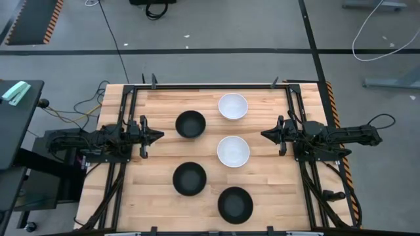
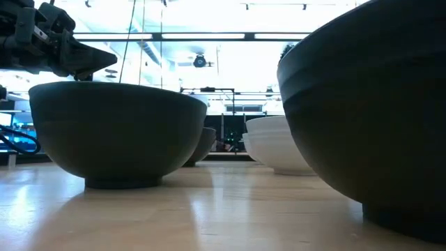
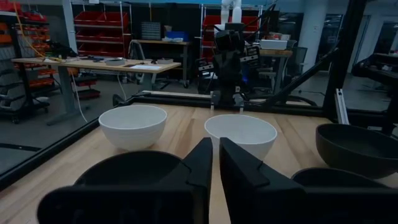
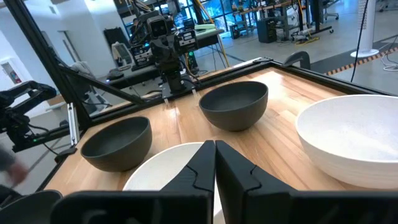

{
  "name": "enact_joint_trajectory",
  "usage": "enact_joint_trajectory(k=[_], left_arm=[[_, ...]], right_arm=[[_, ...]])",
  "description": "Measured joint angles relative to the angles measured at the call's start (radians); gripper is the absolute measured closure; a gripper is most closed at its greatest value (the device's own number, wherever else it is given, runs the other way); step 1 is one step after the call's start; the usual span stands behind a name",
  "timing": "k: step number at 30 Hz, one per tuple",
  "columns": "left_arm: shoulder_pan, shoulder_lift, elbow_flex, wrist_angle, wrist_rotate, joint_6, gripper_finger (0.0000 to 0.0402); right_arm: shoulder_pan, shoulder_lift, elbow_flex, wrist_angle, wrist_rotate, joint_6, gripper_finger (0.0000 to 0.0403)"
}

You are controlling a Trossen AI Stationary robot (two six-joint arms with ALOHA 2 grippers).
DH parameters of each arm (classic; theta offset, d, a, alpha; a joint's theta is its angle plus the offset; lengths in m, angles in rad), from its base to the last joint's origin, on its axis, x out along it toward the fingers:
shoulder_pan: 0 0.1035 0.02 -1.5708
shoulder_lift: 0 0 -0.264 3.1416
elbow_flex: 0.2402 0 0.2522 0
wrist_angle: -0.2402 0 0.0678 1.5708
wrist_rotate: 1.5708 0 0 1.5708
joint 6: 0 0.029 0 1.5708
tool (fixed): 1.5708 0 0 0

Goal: Nest bowls inside each other

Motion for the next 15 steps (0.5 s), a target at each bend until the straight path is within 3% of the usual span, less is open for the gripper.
enact_joint_trajectory(k=[15], left_arm=[[0.0, 0.0, 0.0, 0.0, 0.0, 0.0, 0.0362]], right_arm=[[0.0, 0.0, 0.0, 0.0, 0.0, 0.0, 0.0385]])
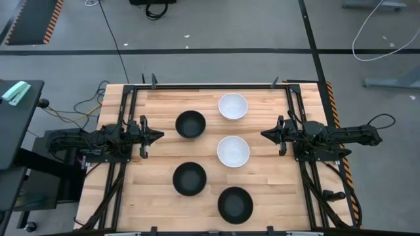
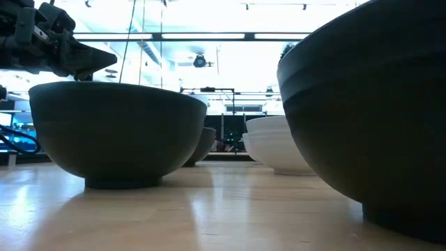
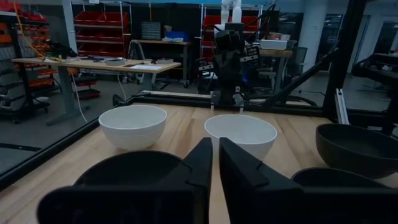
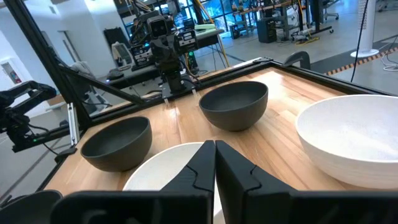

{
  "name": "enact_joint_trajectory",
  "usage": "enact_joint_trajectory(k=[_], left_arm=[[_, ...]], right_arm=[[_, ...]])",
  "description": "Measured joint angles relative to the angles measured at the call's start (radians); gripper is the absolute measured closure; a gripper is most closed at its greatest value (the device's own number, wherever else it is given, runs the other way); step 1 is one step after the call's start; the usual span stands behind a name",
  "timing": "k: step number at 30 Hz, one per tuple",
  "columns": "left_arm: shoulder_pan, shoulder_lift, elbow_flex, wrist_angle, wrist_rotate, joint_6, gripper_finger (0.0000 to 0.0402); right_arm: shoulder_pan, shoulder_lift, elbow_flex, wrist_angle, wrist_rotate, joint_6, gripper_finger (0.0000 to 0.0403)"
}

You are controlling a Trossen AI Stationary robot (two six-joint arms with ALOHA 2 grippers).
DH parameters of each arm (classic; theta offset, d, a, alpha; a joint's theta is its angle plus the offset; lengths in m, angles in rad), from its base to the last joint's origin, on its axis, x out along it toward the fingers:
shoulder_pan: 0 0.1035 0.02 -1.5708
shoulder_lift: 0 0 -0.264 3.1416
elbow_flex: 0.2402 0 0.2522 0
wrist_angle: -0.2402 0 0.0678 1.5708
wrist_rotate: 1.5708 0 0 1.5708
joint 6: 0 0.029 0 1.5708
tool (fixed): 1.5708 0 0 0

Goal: Nest bowls inside each other

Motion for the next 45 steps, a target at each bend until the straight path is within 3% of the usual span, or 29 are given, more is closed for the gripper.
enact_joint_trajectory(k=[27, 36, 45], left_arm=[[0.0, 0.0, 0.0, 0.036, 0.0, -0.011, 0.0363], [0.0, 0.0, 0.0, 0.053, 0.0, -0.407, 0.0374], [0.0, 0.0, 0.0, 0.052, -0.019, -0.486, 0.0375]], right_arm=[[0.0, 0.0, 0.0, 0.0, 0.0, 0.0, 0.0385], [0.0, 0.0, 0.0, 0.0, 0.0, 0.0, 0.0385], [0.0, 0.0, 0.0, 0.0, 0.0, -0.012, 0.0385]])
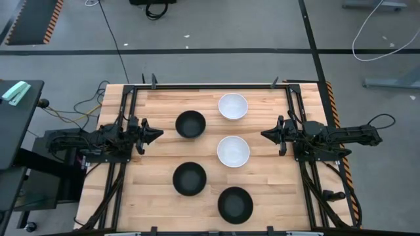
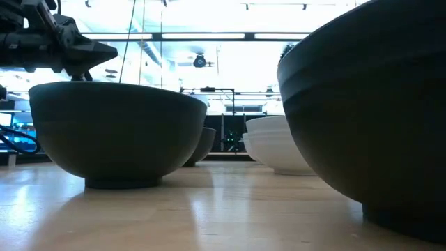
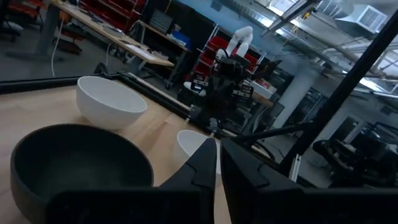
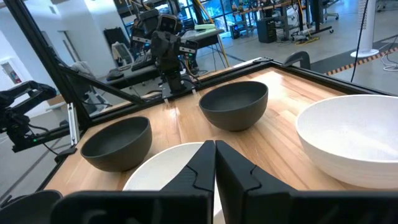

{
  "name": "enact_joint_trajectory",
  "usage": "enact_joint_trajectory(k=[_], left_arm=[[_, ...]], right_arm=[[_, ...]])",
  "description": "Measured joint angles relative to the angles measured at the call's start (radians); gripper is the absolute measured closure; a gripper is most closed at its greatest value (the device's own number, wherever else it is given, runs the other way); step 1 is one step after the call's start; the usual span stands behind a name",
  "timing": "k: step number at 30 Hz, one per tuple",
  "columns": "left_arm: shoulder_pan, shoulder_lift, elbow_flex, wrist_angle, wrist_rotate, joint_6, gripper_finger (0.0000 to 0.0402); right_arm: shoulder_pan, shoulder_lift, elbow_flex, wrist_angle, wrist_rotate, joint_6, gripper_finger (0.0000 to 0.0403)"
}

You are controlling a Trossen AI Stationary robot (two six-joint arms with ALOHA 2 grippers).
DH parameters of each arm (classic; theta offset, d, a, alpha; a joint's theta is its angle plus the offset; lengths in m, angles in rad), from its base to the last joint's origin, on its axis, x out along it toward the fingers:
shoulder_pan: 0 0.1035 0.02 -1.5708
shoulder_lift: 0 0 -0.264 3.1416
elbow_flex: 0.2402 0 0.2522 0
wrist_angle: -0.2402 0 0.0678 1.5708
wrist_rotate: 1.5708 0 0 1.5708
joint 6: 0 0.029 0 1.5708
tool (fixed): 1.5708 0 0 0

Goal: Nest bowls inside each other
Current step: Stack the top white bowl on the white bowl

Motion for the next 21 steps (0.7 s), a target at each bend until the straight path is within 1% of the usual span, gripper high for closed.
enact_joint_trajectory(k=[4, 11, 13, 18, 21], left_arm=[[0.0, 0.0, 0.0, 0.0, 0.0, -0.013, 0.0381], [0.0, 0.0, 0.0, 0.0, 0.0, -0.016, 0.038], [0.0, 0.0, 0.0, 0.0, 0.0, -0.024, 0.0377], [0.0, 0.0, 0.0, 0.0, 0.0, -0.04, 0.0373], [0.0, 0.0, 0.0, 0.0, 0.0, -0.04, 0.0374]], right_arm=[[0.0, 0.0, 0.0, 0.0, 0.0, -0.122, 0.0385], [0.0, 0.0, 0.0, 0.003, 0.0, -0.118, 0.0385], [0.0, 0.0, 0.0, 0.044, 0.0, -0.079, 0.0385], [0.0, 0.0, 0.0, 0.229, 0.0, 0.154, 0.0385], [0.0, 0.0, 0.0, 0.348, 0.004, 0.201, 0.0385]])
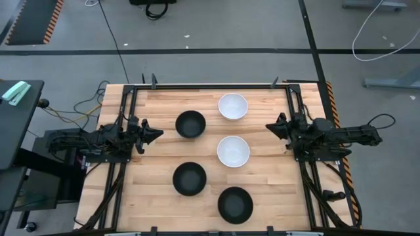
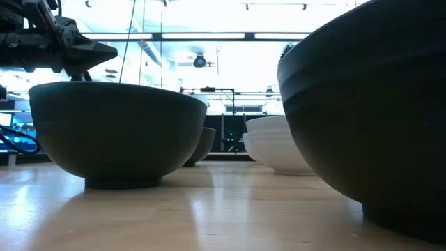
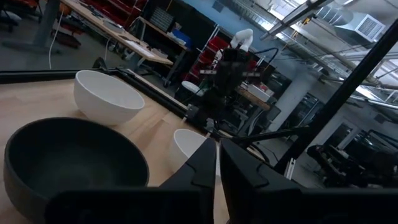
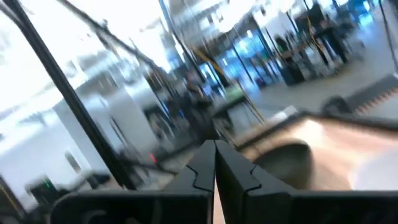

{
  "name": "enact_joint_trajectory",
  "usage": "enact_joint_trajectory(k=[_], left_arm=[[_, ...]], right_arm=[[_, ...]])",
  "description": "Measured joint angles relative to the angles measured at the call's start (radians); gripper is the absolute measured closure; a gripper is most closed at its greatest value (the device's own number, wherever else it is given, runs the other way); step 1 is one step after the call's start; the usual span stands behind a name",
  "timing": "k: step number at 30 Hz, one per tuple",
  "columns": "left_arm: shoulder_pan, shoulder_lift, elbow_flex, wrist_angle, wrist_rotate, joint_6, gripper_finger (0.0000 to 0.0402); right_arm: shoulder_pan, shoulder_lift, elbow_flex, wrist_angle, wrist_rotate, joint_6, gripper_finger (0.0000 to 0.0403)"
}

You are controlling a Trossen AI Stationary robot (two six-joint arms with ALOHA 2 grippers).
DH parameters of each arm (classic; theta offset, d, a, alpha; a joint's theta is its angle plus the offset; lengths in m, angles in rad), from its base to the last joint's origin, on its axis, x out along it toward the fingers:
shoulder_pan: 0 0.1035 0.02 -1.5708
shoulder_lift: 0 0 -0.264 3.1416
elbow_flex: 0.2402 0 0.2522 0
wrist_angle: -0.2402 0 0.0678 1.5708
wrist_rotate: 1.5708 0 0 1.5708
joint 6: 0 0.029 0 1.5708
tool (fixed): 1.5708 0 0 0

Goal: Nest bowls inside each other
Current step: Stack the top white bowl on the white bowl

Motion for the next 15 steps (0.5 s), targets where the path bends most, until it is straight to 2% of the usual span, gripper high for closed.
enact_joint_trajectory(k=[9, 15], left_arm=[[0.0, 0.0, 0.0, 0.002, -0.005, -0.005, 0.0385], [0.0, 0.0, 0.0, 0.03, -0.092, -0.1, 0.0377]], right_arm=[[0.0, 0.0, 0.0, 0.315, 0.012, -0.03, 0.0385], [0.0, 0.0, 0.0, 0.385, 0.012, -0.029, 0.0385]])
